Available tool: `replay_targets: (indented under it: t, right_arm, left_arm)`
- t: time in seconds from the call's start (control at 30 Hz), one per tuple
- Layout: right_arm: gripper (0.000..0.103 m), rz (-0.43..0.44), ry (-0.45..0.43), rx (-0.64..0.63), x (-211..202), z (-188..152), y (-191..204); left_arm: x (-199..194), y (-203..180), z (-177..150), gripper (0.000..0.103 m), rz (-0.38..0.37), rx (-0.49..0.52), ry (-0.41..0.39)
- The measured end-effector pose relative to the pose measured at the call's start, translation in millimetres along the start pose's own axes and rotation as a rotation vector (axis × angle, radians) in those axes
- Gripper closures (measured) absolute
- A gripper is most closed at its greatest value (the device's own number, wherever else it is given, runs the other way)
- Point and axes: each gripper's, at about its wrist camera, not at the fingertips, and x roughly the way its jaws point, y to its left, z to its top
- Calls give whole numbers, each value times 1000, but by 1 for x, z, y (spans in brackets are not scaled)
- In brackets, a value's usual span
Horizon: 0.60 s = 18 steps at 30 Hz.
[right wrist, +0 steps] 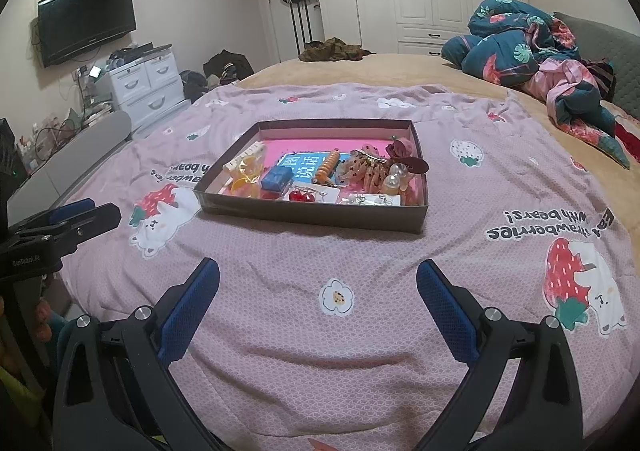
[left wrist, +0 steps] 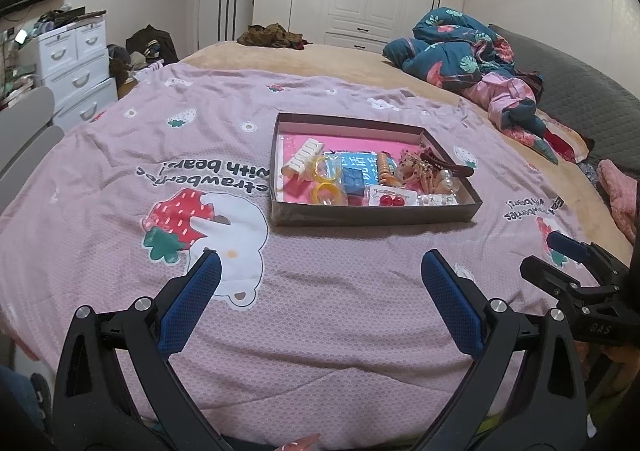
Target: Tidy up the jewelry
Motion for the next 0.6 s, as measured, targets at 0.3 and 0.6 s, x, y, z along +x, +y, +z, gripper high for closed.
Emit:
replay_targets:
  t: [0.3, 0.6]
  right_arm:
    - [5, 5, 4, -2, 0, 0, 1]
    - [5, 12, 13, -8, 0, -1, 3]
  left_arm:
    - [-1, 0, 1, 9, 1, 3, 1]
    - [-1, 1, 1, 9, 0, 0, 1]
